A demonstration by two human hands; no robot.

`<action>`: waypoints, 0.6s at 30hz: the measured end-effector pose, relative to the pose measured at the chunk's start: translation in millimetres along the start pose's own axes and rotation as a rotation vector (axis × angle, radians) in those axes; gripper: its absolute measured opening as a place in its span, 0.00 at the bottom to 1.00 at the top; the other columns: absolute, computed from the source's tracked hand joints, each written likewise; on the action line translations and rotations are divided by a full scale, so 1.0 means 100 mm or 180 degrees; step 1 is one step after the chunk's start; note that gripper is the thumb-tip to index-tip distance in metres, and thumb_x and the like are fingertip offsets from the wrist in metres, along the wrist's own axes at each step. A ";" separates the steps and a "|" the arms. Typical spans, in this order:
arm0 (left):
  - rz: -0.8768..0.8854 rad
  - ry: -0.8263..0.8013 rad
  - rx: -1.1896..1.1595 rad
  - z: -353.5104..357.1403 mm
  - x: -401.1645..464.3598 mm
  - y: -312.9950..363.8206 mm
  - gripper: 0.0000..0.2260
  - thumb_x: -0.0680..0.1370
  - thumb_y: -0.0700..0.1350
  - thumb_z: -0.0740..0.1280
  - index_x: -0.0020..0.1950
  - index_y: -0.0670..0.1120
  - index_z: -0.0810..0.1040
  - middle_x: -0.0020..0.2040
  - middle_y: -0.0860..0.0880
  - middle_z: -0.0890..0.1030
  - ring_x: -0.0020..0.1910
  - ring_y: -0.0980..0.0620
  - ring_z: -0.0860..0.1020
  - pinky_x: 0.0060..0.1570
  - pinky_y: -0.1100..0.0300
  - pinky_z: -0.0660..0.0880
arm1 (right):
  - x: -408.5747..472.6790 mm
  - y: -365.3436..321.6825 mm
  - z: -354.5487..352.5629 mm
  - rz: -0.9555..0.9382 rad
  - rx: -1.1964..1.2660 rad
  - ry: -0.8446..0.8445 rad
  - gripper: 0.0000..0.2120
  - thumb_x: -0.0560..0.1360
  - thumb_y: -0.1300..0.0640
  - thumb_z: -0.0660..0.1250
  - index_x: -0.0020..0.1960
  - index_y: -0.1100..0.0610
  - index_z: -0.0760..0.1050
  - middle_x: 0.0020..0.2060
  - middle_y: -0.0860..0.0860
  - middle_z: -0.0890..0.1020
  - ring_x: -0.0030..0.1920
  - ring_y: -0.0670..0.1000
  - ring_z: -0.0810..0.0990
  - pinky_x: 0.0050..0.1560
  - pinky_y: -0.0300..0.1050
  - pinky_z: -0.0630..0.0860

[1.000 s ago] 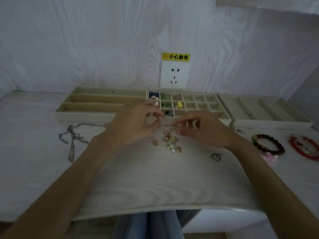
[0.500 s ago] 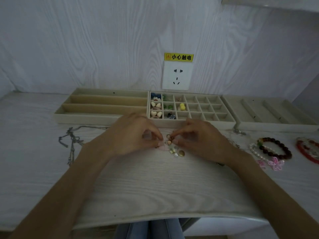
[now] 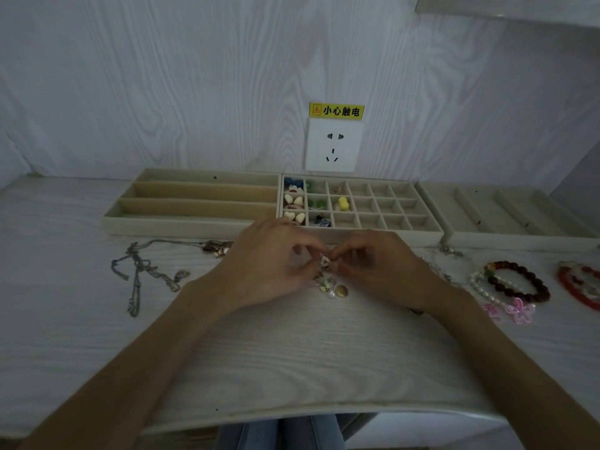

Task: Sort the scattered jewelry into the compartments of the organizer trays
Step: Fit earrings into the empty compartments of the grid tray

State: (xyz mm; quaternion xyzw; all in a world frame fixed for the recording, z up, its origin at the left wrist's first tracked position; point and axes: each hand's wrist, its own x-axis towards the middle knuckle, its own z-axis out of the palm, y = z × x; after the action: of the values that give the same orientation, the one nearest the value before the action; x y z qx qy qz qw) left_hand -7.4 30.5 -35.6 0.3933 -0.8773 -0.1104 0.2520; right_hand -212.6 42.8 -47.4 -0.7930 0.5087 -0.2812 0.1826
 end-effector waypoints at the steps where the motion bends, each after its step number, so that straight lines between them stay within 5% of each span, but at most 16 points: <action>1: -0.0033 0.0024 -0.0056 0.00 0.00 0.01 0.10 0.73 0.49 0.70 0.53 0.60 0.82 0.43 0.60 0.82 0.43 0.60 0.75 0.42 0.65 0.67 | 0.00 0.00 0.00 0.0029 0.0075 0.0024 0.05 0.71 0.52 0.72 0.44 0.42 0.81 0.34 0.41 0.79 0.36 0.44 0.76 0.37 0.44 0.74; 5: -0.0226 0.0023 0.0051 -0.02 0.01 -0.02 0.06 0.73 0.58 0.68 0.48 0.61 0.82 0.42 0.60 0.82 0.43 0.60 0.76 0.40 0.64 0.66 | 0.03 -0.01 0.00 0.0115 0.0350 0.0061 0.04 0.69 0.50 0.74 0.44 0.43 0.83 0.31 0.42 0.79 0.30 0.42 0.72 0.32 0.34 0.66; 11: -0.0510 0.0160 0.0352 -0.11 0.00 -0.13 0.05 0.74 0.54 0.68 0.47 0.57 0.82 0.41 0.61 0.79 0.41 0.62 0.74 0.38 0.66 0.64 | 0.00 0.01 -0.16 0.0226 0.0044 0.0131 0.08 0.71 0.55 0.72 0.47 0.42 0.80 0.32 0.42 0.78 0.33 0.43 0.73 0.36 0.38 0.70; 18: -0.0544 0.0173 0.0298 -0.17 0.00 -0.24 0.05 0.74 0.52 0.68 0.47 0.56 0.82 0.41 0.59 0.80 0.41 0.60 0.77 0.40 0.62 0.70 | -0.05 0.00 -0.54 0.0372 0.0397 0.0182 0.09 0.75 0.61 0.67 0.49 0.48 0.81 0.39 0.44 0.83 0.36 0.37 0.78 0.36 0.25 0.70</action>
State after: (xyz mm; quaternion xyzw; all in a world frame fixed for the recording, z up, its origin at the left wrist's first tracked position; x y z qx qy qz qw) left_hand 16.7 15.0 -30.5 0.4809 -0.8376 -0.0797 0.2467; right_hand -248.4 46.6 -7.0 -0.7407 0.5406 -0.3238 0.2331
